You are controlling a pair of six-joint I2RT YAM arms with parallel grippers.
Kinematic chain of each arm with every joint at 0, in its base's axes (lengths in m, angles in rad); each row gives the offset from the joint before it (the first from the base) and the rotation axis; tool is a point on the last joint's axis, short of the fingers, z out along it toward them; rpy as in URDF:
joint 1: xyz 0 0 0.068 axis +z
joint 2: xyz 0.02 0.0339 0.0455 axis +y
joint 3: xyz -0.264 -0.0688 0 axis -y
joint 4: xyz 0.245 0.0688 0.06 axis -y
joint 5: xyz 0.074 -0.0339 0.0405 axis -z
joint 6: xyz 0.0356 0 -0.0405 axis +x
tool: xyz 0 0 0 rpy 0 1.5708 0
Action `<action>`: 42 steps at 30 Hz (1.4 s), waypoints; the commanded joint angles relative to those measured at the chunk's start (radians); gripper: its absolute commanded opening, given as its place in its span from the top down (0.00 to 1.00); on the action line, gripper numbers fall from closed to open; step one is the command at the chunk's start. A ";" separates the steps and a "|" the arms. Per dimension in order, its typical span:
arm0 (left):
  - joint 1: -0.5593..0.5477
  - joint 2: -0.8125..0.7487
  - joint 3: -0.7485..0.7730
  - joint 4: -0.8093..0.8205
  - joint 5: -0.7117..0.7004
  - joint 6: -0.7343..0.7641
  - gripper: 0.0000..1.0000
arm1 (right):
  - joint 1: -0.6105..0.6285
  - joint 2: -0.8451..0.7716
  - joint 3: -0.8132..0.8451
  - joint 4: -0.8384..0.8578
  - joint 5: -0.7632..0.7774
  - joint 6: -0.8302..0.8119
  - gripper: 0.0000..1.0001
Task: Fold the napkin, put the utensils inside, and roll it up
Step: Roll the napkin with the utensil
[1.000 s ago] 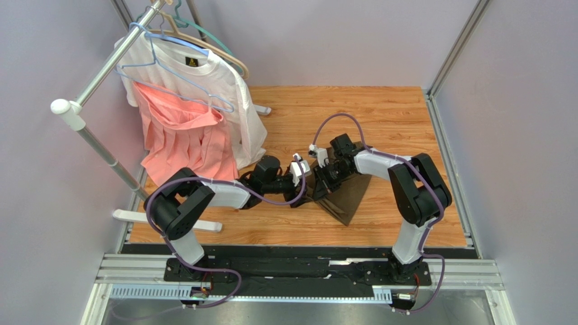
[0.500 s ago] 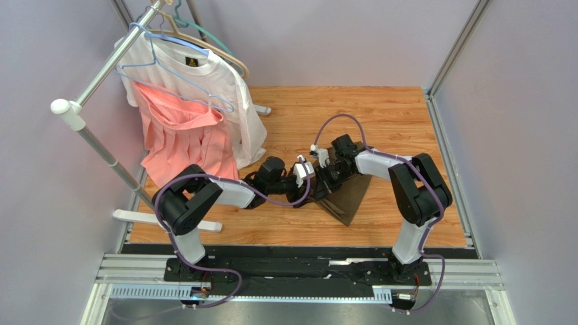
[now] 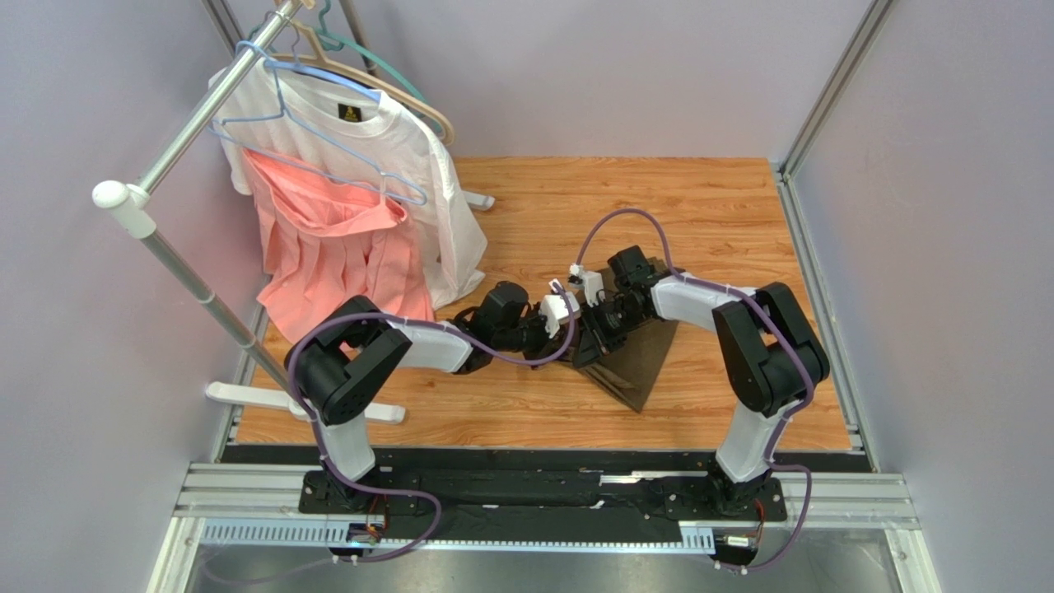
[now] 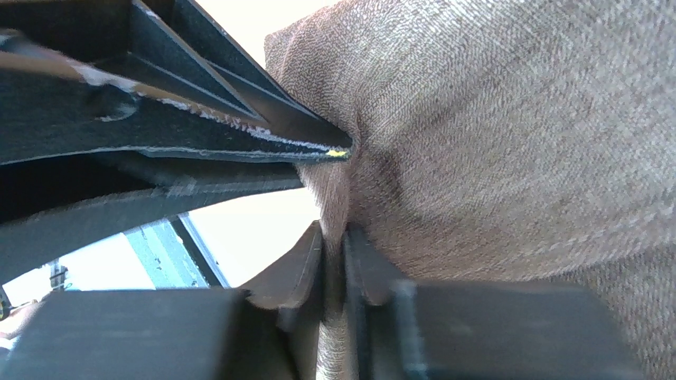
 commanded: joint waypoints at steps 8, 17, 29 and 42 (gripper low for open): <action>-0.007 0.057 0.074 -0.123 0.066 0.003 0.90 | -0.003 -0.147 -0.022 0.005 0.080 0.049 0.43; -0.006 0.077 0.102 -0.187 0.119 0.010 0.91 | -0.003 -0.360 -0.076 -0.084 0.388 0.167 0.25; -0.004 0.074 0.116 -0.246 0.165 0.005 0.92 | 0.092 -0.926 -0.355 0.192 0.683 0.365 0.25; 0.028 0.082 0.169 -0.442 0.245 0.043 0.94 | 0.660 -0.780 -0.449 0.351 1.139 0.189 0.24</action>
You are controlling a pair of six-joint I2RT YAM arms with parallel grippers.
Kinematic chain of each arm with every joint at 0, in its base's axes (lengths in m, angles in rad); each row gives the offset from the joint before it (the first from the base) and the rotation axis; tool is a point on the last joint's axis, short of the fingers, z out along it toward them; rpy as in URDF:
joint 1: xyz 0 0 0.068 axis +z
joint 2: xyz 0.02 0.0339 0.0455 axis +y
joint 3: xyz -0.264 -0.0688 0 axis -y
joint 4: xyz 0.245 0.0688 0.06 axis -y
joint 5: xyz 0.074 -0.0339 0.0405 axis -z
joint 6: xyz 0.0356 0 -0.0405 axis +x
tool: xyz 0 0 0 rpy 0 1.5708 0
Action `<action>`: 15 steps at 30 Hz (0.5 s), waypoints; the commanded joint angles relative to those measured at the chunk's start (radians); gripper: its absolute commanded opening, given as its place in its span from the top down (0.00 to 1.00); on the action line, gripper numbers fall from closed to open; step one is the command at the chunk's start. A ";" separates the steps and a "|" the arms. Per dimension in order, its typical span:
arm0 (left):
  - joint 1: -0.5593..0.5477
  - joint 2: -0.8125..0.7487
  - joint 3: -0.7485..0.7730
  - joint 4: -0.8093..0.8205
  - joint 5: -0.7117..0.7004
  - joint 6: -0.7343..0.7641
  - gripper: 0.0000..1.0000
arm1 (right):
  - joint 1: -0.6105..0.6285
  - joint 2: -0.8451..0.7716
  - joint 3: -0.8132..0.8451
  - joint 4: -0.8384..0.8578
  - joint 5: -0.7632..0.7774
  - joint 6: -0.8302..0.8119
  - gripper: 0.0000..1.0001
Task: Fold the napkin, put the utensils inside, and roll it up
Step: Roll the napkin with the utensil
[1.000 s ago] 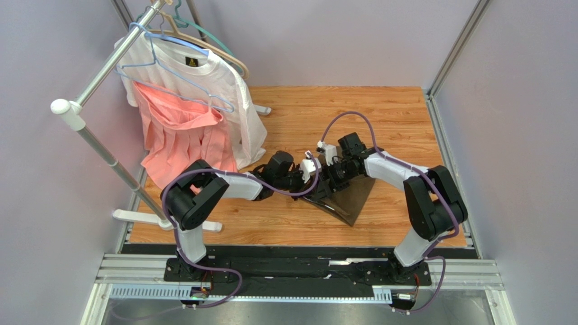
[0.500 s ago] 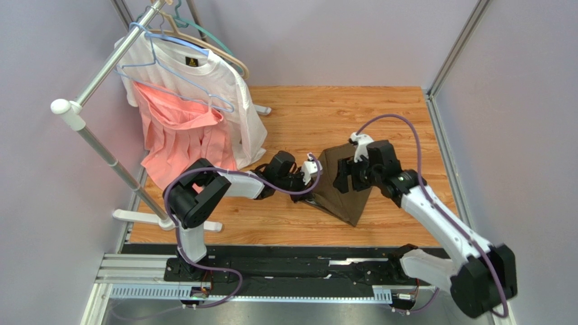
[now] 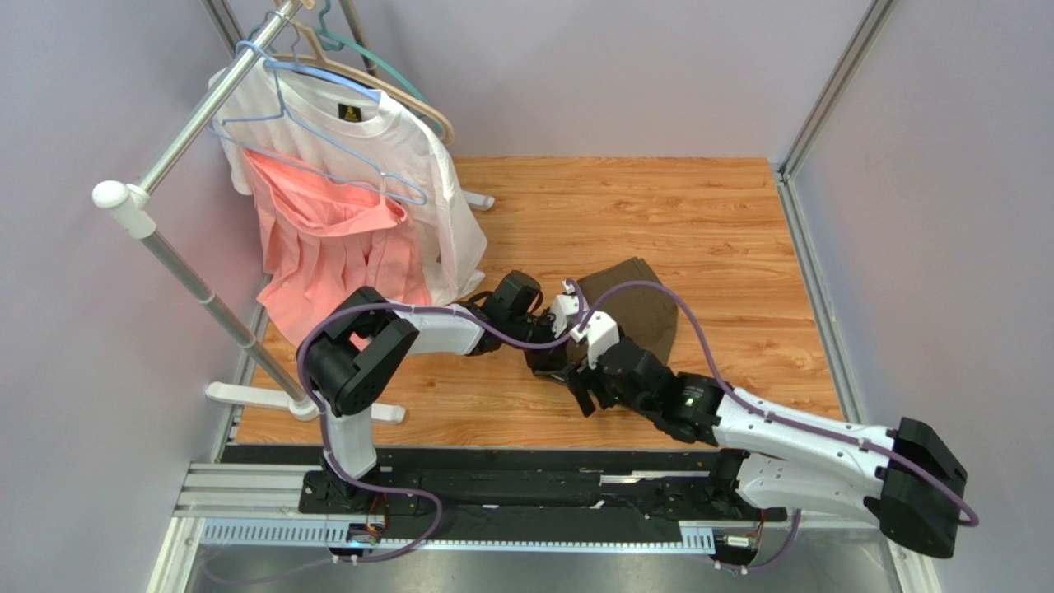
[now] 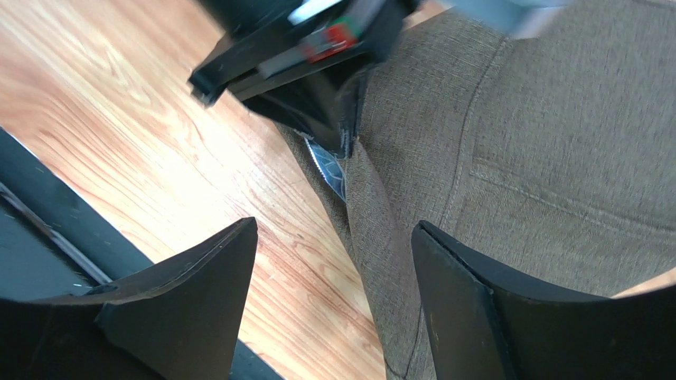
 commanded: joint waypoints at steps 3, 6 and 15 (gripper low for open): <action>0.028 0.006 0.001 -0.155 0.055 0.036 0.94 | 0.141 0.155 0.055 0.100 0.222 -0.105 0.24; 0.030 0.002 0.004 -0.183 0.058 0.038 0.95 | 0.189 0.255 0.108 0.056 0.260 -0.108 0.24; 0.044 -0.090 -0.081 -0.252 -0.033 0.001 0.97 | 0.280 0.379 0.164 0.018 0.335 -0.035 0.22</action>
